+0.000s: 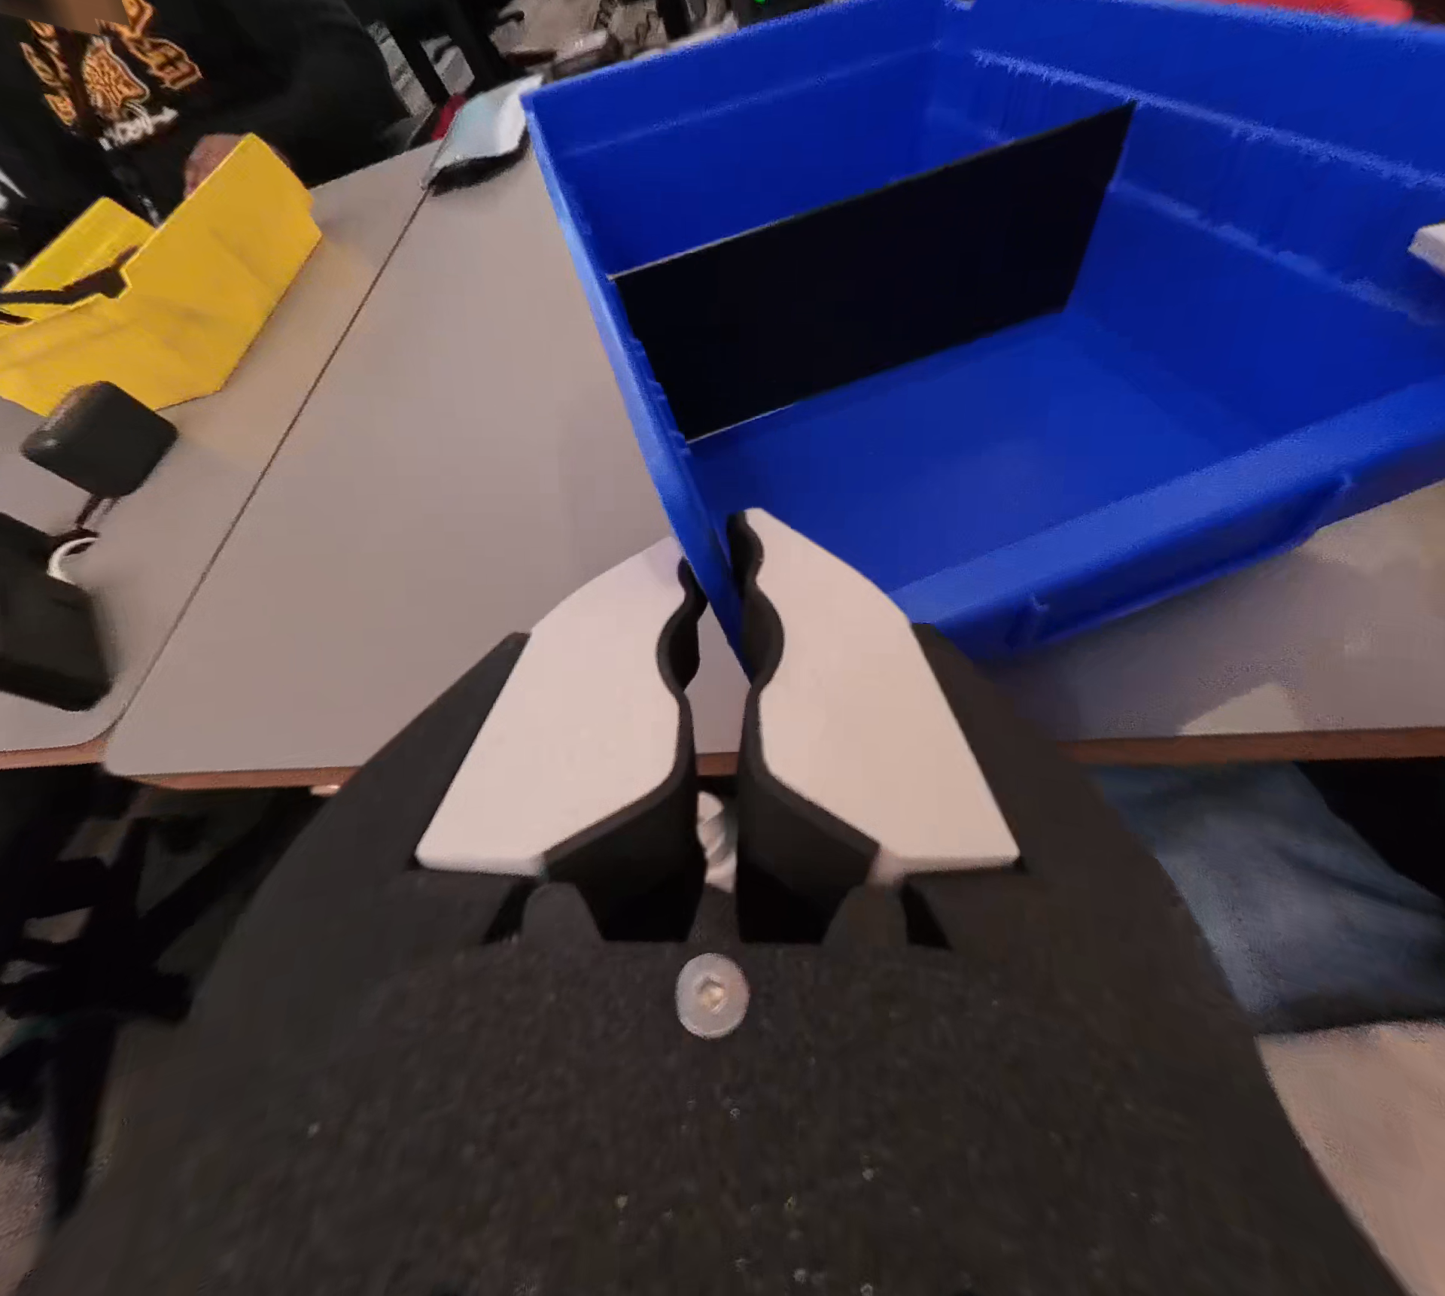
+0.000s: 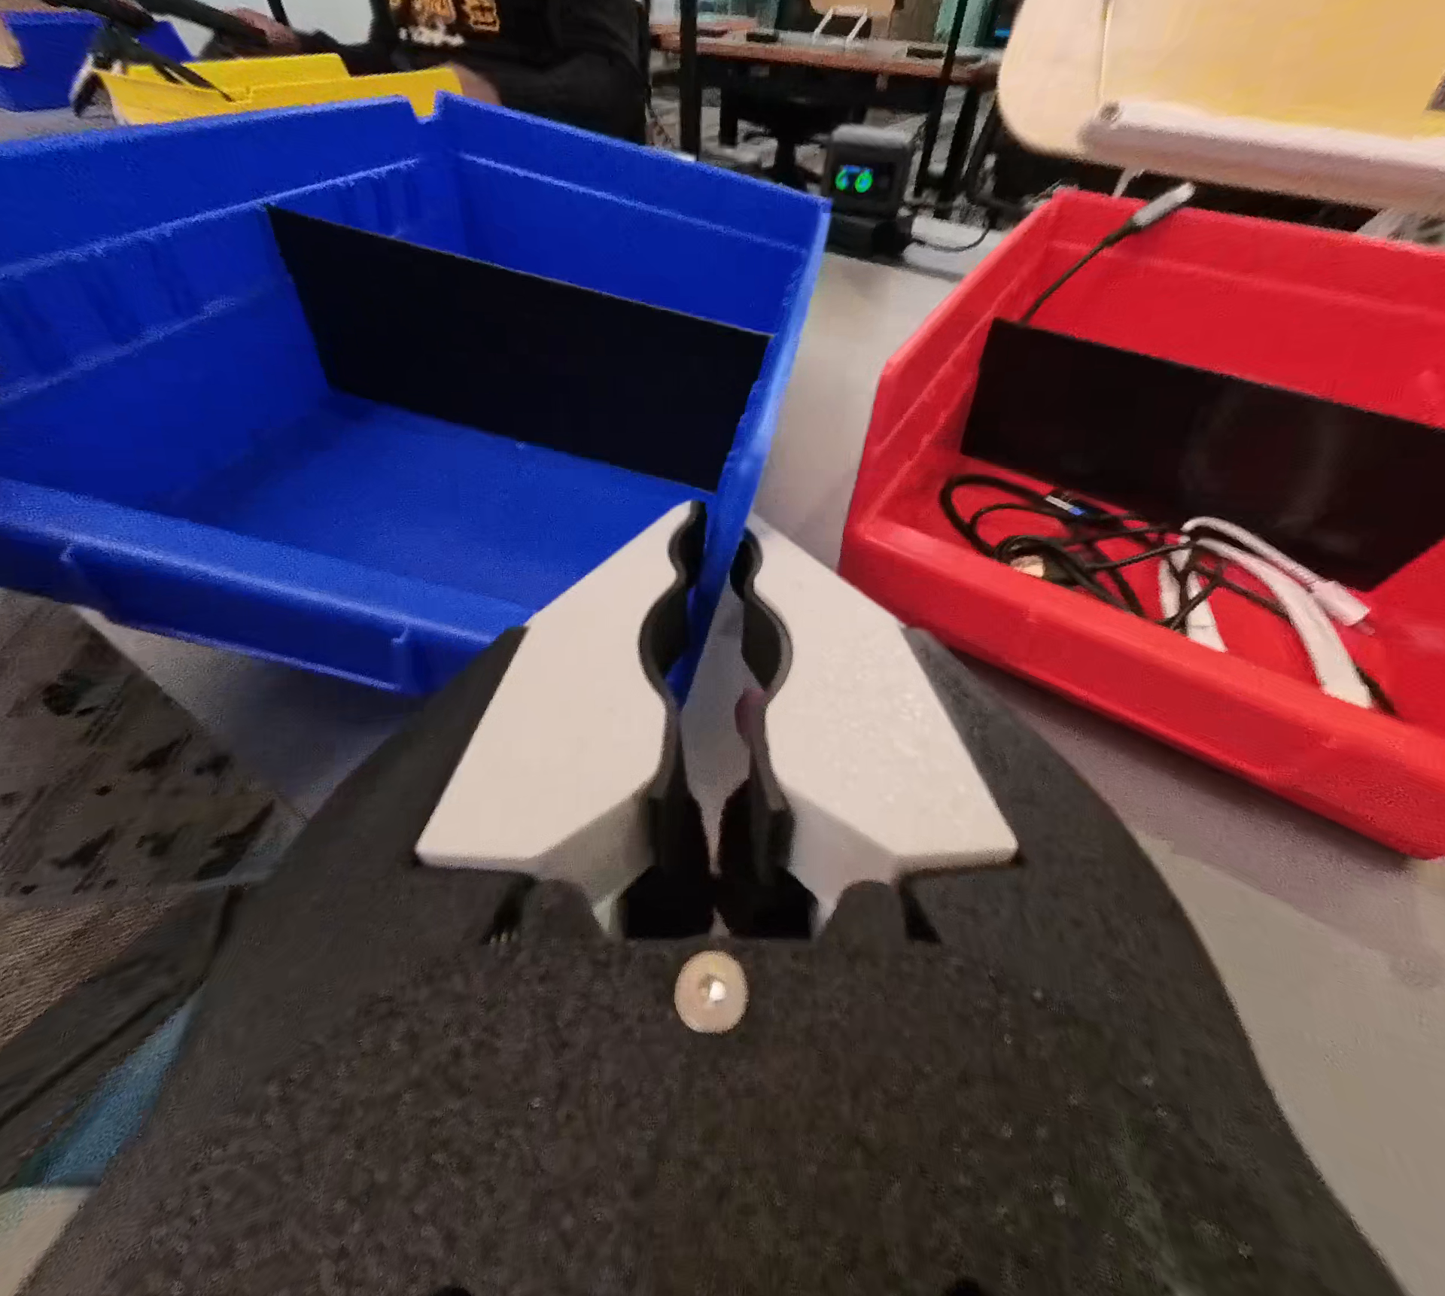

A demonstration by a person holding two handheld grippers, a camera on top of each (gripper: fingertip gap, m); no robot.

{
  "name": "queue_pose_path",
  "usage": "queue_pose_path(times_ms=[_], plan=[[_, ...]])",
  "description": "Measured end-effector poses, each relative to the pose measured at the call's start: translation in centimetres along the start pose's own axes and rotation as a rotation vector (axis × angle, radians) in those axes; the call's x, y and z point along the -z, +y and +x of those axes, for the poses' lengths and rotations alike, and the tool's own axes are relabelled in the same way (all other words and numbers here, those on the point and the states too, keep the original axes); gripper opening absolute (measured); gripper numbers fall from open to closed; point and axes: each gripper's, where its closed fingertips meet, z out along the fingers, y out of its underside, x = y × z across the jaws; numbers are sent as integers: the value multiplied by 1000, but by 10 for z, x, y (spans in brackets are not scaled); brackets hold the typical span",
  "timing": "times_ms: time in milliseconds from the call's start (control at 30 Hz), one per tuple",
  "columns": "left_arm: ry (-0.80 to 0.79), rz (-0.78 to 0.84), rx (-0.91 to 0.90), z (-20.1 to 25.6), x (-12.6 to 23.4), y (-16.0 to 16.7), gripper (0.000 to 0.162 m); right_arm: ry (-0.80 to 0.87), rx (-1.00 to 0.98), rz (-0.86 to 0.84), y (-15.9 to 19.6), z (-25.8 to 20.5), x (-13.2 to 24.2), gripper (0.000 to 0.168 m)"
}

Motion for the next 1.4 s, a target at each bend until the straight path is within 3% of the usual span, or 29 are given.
queue_pose_path(times_ms=[33, 167, 367, 533, 667, 800, 933, 1200, 1400], plan=[[4, 24, 27, 1, 5, -4, 5, 16, 20, 31, -10, 2, 5, 4], [-34, 173, 27, 1, 26, -37, 5, 46, 52, 163, -54, 10, 26, 4], [7, 437, 6, 41, 36, -135, 5, 209, 42, 325, -127, 80, 70, 3], [183, 492, 42, 151, 8, -216, 5, 429, 20, 341, -150, 205, 118, 2], [329, 463, 7, 278, -21, -250, 5, 592, -26, 247, -119, 324, 160, 1], [418, 366, -38, 397, -50, -243, 5, 652, -135, 95, -45, 420, 190, 1], [461, 269, -13, 465, -71, -207, 5, 642, -184, -21, 25, 464, 200, 1], [483, 116, 1, 492, -109, -159, 8, 624, -199, -233, 76, 482, 173, 3], [689, 89, -10, 493, -72, -156, 12, 634, -212, -223, 80, 486, 174, 4]])
